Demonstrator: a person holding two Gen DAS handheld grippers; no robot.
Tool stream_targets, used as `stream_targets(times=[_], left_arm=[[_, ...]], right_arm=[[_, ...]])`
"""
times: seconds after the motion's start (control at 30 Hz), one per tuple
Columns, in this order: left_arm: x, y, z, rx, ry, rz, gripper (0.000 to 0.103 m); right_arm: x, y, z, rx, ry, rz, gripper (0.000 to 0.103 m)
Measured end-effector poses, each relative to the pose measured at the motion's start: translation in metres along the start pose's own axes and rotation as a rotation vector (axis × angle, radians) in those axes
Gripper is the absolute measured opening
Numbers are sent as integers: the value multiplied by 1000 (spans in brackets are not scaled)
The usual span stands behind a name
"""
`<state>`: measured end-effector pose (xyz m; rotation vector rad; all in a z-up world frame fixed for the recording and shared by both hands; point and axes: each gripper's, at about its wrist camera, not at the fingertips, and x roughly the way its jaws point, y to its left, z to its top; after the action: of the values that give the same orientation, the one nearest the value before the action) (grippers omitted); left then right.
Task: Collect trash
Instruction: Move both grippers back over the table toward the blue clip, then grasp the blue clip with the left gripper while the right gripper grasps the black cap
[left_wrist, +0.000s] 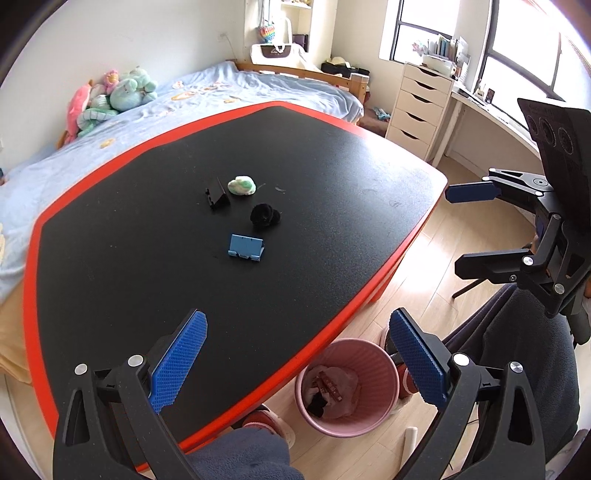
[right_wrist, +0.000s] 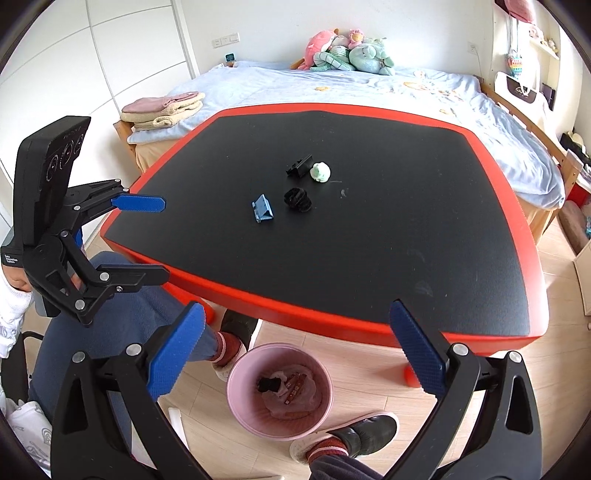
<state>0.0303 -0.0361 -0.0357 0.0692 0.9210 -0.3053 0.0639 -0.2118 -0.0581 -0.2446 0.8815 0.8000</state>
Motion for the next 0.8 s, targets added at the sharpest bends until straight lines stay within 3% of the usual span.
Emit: stream_targets(times=[0.37,0.7,0.8], left_arm=[[31,25,22,21,36,-10,95],[61,35,36,23,82,-44,95],[70,37,37,20,96,-54,95]], right_arm=[[52,-8,62,-102,30,-7,98],[107,-7,94,-173,107,3,98],[121,-7,101,-190,129,17,92]])
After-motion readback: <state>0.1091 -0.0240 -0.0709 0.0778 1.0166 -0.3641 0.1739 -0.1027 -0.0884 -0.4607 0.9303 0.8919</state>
